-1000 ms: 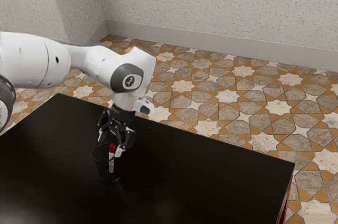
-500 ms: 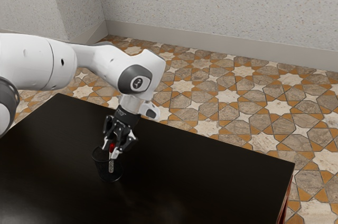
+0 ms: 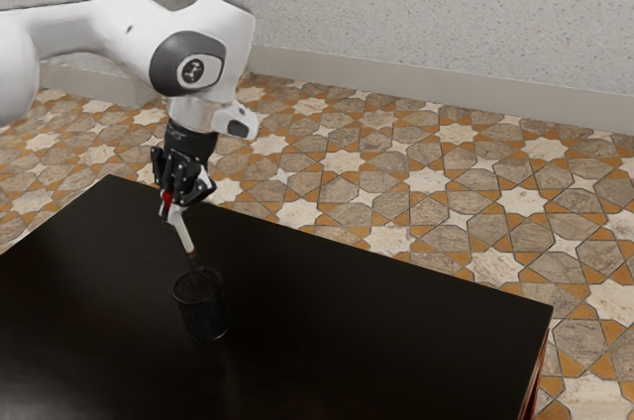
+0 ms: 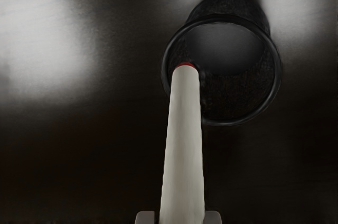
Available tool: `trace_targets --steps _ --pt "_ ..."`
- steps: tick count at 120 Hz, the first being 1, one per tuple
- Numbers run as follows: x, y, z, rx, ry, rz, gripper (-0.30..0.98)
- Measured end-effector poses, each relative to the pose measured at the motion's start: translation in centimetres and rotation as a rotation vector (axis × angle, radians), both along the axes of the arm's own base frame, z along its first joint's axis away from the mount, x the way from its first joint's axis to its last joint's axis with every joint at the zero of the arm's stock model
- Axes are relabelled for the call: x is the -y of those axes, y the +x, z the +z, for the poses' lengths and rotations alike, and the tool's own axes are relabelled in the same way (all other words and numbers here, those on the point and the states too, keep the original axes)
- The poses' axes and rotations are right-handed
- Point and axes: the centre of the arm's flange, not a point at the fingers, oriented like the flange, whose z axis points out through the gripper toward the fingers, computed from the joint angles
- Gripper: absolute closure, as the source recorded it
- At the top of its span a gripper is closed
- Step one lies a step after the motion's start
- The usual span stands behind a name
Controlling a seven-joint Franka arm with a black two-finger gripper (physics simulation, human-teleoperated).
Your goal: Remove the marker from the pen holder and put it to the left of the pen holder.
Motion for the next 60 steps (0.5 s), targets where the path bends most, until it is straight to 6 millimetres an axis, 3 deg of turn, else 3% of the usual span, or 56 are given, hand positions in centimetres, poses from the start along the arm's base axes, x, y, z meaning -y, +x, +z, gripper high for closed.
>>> trace_targets --steps 11,16,20,26,35,48,60 --pt "-1.7 -2.7 6.8 0.112 0.009 0.026 0.76" --pt "-3.0 -3.9 8.2 0.143 0.021 0.045 0.76" --pt "-5.3 -5.2 8.5 0.162 0.032 0.081 0.76" --pt "-8.9 -6.5 8.3 0.19 0.048 0.139 0.76" --pt "-11.6 -7.1 7.0 0.235 0.062 0.164 0.76" --pt "-14.0 -6.8 3.9 0.319 0.059 0.153 0.76" --pt "-14.9 -6.5 0.5 0.413 0.038 0.114 0.76"
